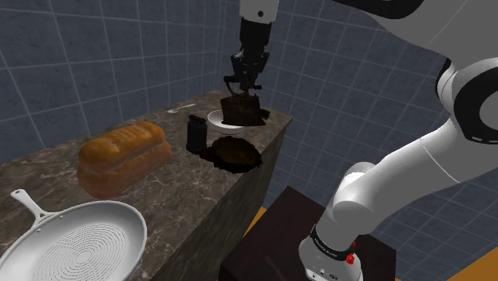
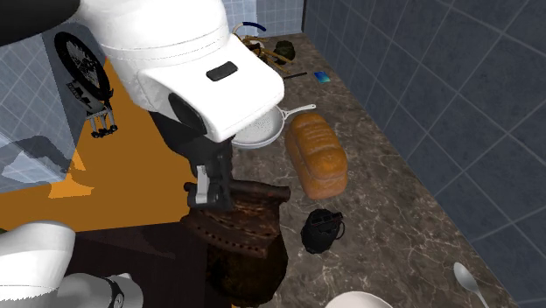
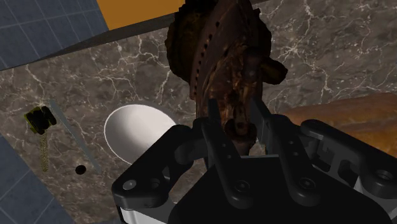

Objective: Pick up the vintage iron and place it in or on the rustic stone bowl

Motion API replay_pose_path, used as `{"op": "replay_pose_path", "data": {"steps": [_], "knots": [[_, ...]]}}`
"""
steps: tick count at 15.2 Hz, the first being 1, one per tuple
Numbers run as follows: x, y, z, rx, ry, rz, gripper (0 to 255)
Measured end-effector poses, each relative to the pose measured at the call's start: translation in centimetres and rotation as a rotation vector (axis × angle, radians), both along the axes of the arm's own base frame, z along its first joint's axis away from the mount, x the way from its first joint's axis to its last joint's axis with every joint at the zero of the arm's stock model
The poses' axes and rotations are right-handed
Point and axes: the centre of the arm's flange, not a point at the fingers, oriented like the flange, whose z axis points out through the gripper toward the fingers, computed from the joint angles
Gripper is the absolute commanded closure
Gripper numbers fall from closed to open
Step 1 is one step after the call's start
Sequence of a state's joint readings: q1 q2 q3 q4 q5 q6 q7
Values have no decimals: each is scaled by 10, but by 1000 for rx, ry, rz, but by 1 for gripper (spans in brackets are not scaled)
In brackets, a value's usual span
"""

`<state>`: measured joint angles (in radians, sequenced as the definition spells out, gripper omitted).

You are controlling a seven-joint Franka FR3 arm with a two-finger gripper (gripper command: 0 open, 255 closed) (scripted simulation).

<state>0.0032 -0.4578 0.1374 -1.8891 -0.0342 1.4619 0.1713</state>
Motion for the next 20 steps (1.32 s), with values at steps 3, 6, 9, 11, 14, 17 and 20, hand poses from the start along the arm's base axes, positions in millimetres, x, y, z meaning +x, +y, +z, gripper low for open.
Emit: {"op": "replay_pose_path", "data": {"steps": [3,6,9,11,14,17,20], "knots": [[-1,-10,-8,0,0,1,255],[-2,-11,-22,0,1,1,255],[-1,-12,-38,0,1,1,255],[-2,-12,-49,0,1,1,255],[-1,-11,-65,0,1,1,255],[-2,-11,-81,0,1,1,255],[-1,-12,-97,0,1,1,255]]}}
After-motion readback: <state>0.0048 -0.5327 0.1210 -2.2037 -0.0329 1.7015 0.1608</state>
